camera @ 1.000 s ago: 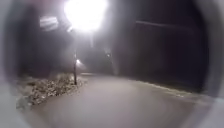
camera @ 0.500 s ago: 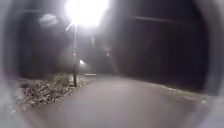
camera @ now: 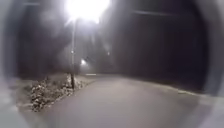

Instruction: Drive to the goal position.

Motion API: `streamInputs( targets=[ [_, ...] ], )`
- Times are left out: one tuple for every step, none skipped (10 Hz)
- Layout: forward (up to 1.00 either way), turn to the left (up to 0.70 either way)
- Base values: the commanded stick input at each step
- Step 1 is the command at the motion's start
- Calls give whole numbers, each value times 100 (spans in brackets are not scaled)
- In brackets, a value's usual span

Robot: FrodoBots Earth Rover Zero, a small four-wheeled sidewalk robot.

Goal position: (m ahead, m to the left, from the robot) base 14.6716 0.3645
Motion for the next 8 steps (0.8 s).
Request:
streamInputs(
  targets=[
    [100,8],
    [100,8],
    [100,8],
    [100,5],
    [100,4],
    [100,3],
    [100,2],
    [100,1]
  ],
)
